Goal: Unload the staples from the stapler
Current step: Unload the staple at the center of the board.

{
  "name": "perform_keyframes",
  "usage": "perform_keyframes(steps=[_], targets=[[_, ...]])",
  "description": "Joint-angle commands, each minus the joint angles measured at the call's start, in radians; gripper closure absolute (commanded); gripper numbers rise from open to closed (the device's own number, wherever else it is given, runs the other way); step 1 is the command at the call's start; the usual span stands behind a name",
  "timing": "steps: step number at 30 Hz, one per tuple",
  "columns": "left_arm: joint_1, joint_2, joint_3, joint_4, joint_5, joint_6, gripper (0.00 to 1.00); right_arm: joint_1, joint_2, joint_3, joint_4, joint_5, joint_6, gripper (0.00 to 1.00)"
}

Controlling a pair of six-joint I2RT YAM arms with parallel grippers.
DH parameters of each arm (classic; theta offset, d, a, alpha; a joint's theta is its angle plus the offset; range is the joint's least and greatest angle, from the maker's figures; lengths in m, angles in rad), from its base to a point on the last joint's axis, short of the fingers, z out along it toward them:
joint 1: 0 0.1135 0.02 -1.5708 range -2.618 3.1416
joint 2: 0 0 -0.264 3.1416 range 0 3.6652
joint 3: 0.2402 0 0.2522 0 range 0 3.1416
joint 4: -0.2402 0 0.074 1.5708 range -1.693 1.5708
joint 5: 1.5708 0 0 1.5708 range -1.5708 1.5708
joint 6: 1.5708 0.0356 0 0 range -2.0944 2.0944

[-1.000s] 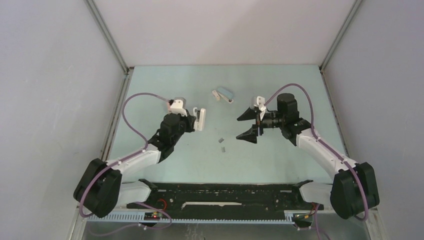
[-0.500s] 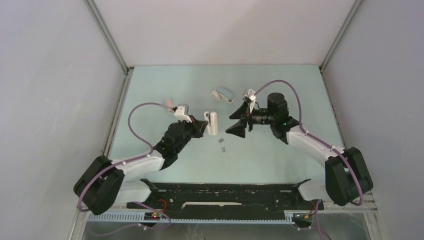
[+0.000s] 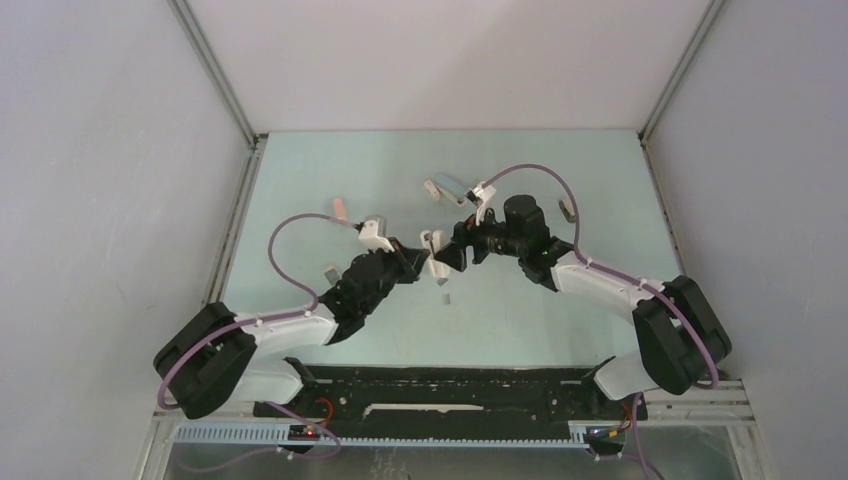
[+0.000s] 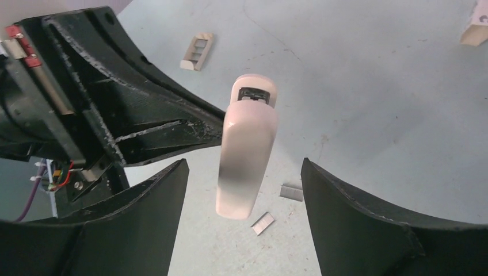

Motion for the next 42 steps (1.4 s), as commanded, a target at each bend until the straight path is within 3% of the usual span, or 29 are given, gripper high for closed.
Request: perform_keyframes(steps=[1, 5, 9, 12, 15, 17, 18, 24, 26, 33, 37, 42], targets=[[-0.018, 0.001, 0.001, 0.098, -0.043, -0.048, 1.00, 0.027, 0.009, 0.046, 0.010, 0.102, 0.017, 0.21], [-0.028, 0.014, 0.002, 0.114, -0.043, -0.059, 1.00, 0.038, 0.014, 0.048, 0.016, 0.096, 0.020, 0.30], [-0.037, 0.030, 0.003, 0.123, -0.048, -0.067, 1.00, 0.046, 0.017, 0.052, 0.017, 0.104, 0.029, 0.45], [-0.045, 0.043, -0.001, 0.138, -0.049, -0.078, 1.00, 0.050, 0.020, 0.054, 0.014, 0.105, 0.034, 0.64], [-0.049, 0.042, -0.007, 0.146, -0.042, -0.076, 1.00, 0.051, 0.022, 0.064, -0.007, 0.118, 0.030, 0.91], [-0.048, 0.028, -0.021, 0.152, -0.036, -0.064, 1.00, 0.044, 0.016, 0.065, -0.015, 0.110, 0.029, 1.00], [-0.049, 0.018, -0.032, 0.158, -0.034, -0.056, 0.98, 0.038, 0.013, 0.064, -0.017, 0.094, 0.030, 1.00], [-0.048, -0.093, -0.132, 0.189, -0.031, 0.004, 0.49, -0.021, -0.011, 0.062, -0.031, -0.007, -0.002, 1.00], [-0.048, -0.139, -0.167, 0.191, -0.024, 0.041, 0.39, -0.045, -0.023, 0.056, -0.034, -0.046, -0.024, 1.00], [-0.047, -0.383, -0.289, 0.113, -0.083, 0.169, 0.19, -0.157, -0.062, 0.055, -0.110, -0.264, -0.186, 1.00], [-0.044, -0.512, -0.322, 0.057, -0.094, 0.248, 0.02, -0.219, -0.076, 0.062, -0.166, -0.404, -0.277, 1.00], [-0.037, -0.594, -0.340, 0.017, -0.028, 0.327, 0.00, -0.263, -0.082, 0.129, -0.416, -0.540, -0.507, 1.00]])
